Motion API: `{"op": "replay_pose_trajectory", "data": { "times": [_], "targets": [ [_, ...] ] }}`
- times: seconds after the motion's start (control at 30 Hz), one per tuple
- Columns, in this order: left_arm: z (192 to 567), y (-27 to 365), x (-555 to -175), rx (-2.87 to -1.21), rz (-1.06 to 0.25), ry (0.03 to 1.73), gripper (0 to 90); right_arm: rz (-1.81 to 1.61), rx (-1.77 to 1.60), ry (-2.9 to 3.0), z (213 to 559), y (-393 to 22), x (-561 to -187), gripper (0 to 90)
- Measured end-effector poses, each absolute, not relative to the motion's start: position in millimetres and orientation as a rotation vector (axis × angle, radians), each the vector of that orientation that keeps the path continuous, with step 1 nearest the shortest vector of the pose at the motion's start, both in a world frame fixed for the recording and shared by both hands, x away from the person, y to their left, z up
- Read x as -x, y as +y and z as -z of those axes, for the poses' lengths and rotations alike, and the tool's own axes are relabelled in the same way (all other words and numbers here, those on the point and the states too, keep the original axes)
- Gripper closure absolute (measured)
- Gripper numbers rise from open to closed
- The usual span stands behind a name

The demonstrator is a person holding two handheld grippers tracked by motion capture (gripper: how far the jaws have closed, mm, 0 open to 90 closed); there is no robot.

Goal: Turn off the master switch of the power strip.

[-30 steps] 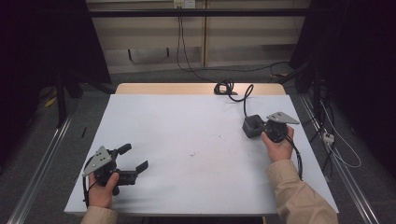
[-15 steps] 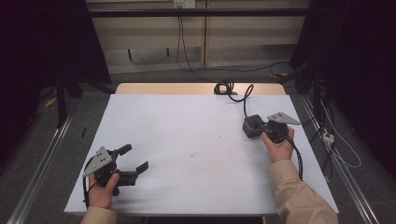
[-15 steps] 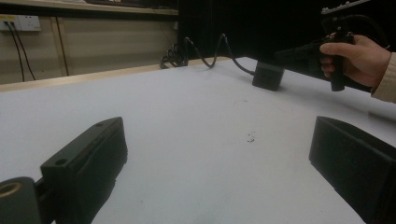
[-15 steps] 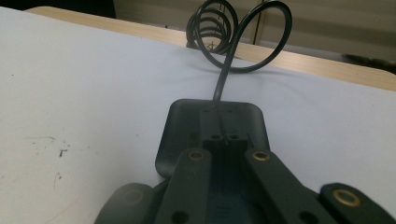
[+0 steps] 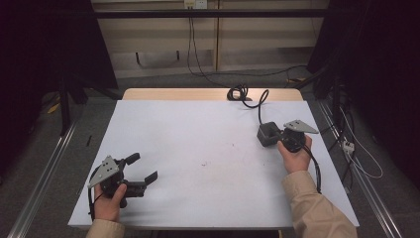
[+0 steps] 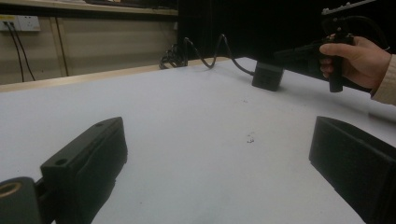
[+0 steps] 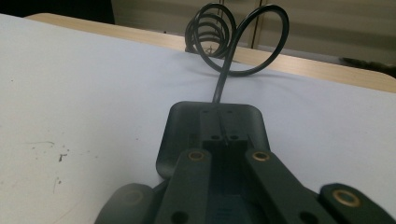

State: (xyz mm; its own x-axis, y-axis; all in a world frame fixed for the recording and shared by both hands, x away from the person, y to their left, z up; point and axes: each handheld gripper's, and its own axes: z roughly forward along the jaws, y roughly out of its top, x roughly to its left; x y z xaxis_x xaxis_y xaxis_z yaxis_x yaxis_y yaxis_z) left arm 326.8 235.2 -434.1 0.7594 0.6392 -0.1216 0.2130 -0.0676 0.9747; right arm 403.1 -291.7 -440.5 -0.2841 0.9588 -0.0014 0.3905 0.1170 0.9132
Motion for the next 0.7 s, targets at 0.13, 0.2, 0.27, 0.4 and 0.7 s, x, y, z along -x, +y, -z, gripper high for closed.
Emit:
{"op": "replay_pose_trajectory", "data": {
  "times": [0.13, 0.2, 0.27, 0.4, 0.7],
  "targets": [
    [434.3, 234.5, -327.4, -1.634, -0.398, 0.693, 3.8, -1.177, -1.316, 1.733, 439.9, -293.1, -401.7, 90.0],
    [434.2, 234.0, -327.8, -1.639, -0.4, 0.694, 3.8, -1.189, -1.322, 1.737, 439.6, -293.5, -401.6, 90.0],
    [434.2, 233.4, -328.3, -1.641, -0.401, 0.693, 3.8, -1.182, -1.327, 1.736, 438.9, -294.9, -401.2, 90.0],
    [434.0, 232.4, -328.5, -1.641, -0.4, 0.693, 3.8, -1.185, -1.33, 1.736, 437.9, -297.9, -400.3, 90.0],
    [434.1, 230.9, -329.5, -1.637, -0.396, 0.689, 3.8, -1.212, -1.333, 1.745, 434.2, -296.0, -399.8, 81.8]
  ]
}}
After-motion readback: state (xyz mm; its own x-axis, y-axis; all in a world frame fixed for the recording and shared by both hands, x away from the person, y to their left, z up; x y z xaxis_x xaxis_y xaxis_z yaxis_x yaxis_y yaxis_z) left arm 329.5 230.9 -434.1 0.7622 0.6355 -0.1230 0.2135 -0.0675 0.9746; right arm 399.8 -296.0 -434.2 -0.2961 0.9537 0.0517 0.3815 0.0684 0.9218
